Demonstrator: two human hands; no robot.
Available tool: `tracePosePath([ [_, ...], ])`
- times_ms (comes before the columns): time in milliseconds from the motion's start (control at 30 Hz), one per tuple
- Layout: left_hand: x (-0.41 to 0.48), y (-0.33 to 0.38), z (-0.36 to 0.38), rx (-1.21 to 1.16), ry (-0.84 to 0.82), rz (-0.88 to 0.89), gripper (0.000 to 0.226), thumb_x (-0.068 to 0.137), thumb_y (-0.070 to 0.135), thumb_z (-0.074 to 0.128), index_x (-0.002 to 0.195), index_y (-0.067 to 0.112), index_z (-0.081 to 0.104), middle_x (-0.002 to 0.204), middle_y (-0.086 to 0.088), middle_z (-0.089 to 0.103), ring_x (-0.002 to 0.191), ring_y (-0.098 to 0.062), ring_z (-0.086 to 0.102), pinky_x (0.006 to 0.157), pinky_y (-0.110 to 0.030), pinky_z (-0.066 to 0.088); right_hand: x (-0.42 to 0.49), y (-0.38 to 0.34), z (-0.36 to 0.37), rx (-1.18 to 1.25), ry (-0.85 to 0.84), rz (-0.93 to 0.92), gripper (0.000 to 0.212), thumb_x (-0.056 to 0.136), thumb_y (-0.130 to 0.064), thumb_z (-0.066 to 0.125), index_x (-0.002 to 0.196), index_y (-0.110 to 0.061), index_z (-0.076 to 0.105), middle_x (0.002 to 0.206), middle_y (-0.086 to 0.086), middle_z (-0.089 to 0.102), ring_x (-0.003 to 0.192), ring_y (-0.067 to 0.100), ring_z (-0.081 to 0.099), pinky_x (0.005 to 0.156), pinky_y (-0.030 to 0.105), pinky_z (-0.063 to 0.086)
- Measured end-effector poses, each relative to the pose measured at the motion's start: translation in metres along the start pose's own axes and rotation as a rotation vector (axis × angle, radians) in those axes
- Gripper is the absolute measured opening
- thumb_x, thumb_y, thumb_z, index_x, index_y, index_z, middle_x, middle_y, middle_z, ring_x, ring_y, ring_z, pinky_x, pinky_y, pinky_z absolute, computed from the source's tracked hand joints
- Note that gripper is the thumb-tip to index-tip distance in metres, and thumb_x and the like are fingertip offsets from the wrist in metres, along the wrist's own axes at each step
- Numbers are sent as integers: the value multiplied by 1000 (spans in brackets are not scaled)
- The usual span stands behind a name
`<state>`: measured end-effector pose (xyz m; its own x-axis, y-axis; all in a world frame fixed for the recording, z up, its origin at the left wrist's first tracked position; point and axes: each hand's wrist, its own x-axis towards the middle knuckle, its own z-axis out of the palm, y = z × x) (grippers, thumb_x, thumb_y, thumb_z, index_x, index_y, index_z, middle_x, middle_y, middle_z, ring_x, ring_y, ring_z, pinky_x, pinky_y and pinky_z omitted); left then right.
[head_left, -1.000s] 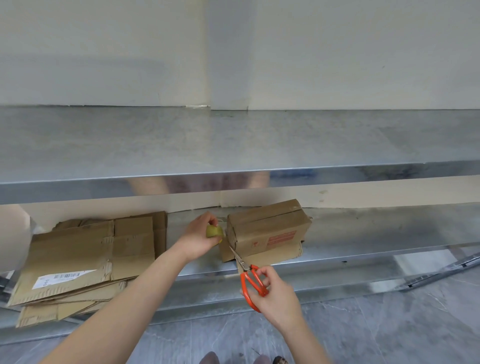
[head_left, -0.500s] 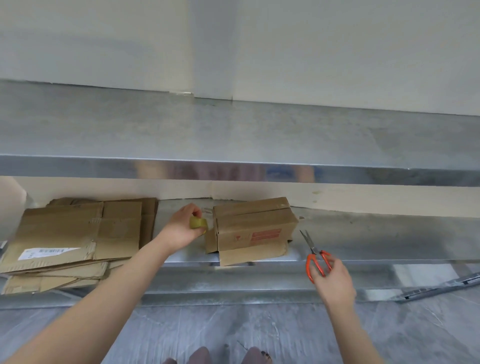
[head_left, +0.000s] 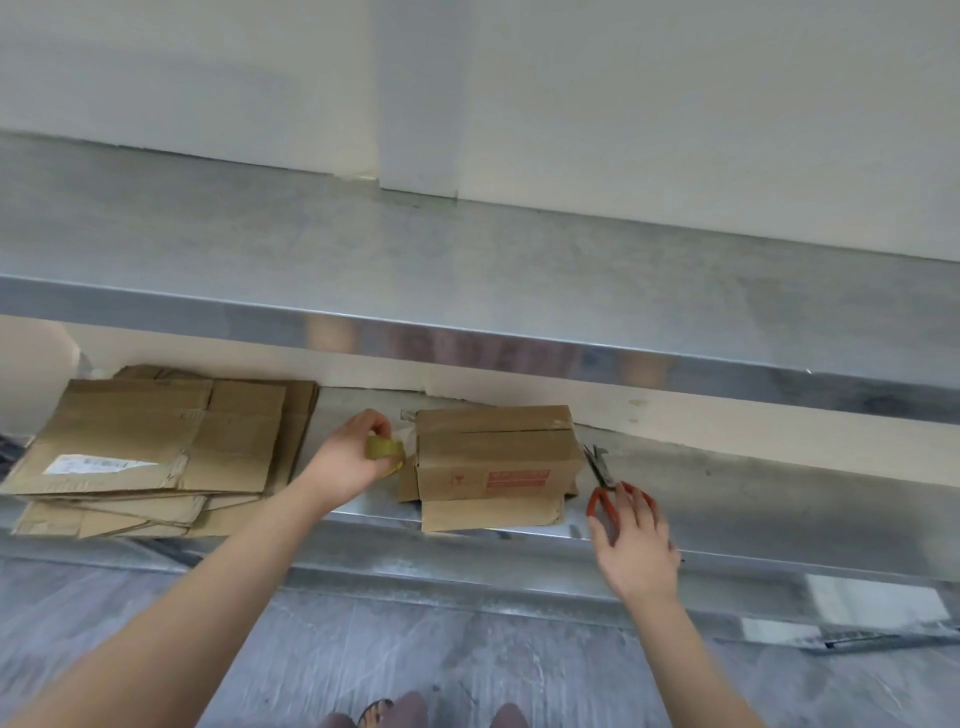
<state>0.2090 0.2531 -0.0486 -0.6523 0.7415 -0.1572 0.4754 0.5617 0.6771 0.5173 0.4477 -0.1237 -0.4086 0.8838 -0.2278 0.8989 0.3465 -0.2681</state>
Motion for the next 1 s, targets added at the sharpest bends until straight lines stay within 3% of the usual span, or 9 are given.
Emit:
tracePosePath([
  [67, -1, 2, -1, -5, -6, 4, 29, 79, 18, 74, 98, 13, 52, 98, -4, 56, 88, -25, 51, 69, -30, 37, -12, -9, -5, 2, 111, -106, 59, 97, -54, 37, 150, -29, 31, 159, -2, 28, 147, 22, 17, 116, 49, 23],
  [167, -2, 4, -5, -1, -42, 11, 30, 81, 21, 73, 100, 16, 51, 99, -1, 54, 89, -22, 50, 69, -29, 36, -32, -41, -14, 87, 298, -287, 56, 97, -53, 38, 144, -22, 44, 151, 4, 42, 141, 28, 34, 112, 51, 33],
  [267, -3, 5, -10, -23, -63, 14, 30, 82, 23, 73, 101, 17, 51, 97, 3, 53, 87, -19, 49, 66, -26, 38, -45, -88, -16, 149, 384, -414, 54, 95, -53, 36, 142, -26, 46, 147, 2, 46, 138, 28, 39, 108, 53, 37],
  [400, -4, 3, -12, -61, -69, 21, 30, 81, 22, 74, 101, 16, 53, 94, 4, 54, 84, -16, 49, 64, -17, 37, -36, -129, -12, 91, 316, -451, 52, 96, -47, 46, 143, -26, 47, 150, 5, 43, 142, 31, 33, 114, 58, 25],
  [533, -4, -8, -15, -79, -93, 23, 30, 79, 20, 76, 101, 16, 54, 96, 3, 56, 85, -16, 50, 63, -13, 36, -24, -139, -3, -29, 156, -403, 50, 97, -54, 39, 146, -42, 38, 158, 1, 30, 149, 29, 15, 120, 53, 8],
  [733, 0, -25, -19, -34, -158, 83, 28, 78, 21, 76, 97, 20, 55, 96, 3, 58, 87, -15, 52, 69, -22, 37, -25, -135, 9, -72, 170, -437, 49, 95, -50, 51, 142, -39, 46, 153, 5, 40, 146, 34, 25, 117, 58, 16],
  [900, 15, -35, -27, 97, -184, 171, 24, 80, 19, 71, 93, 20, 52, 96, 6, 53, 88, -15, 49, 63, -9, 30, -21, -137, 12, -70, 181, -437, 52, 91, -46, 60, 141, -37, 49, 149, 8, 46, 142, 37, 32, 113, 63, 26],
  [1000, 26, -50, -44, 154, -184, 142, 22, 82, 22, 70, 92, 24, 51, 97, 8, 54, 88, -14, 51, 66, -15, 33, -20, -135, 15, -80, 178, -434, 54, 92, -49, 57, 143, -38, 45, 151, 6, 42, 145, 36, 27, 114, 62, 25],
])
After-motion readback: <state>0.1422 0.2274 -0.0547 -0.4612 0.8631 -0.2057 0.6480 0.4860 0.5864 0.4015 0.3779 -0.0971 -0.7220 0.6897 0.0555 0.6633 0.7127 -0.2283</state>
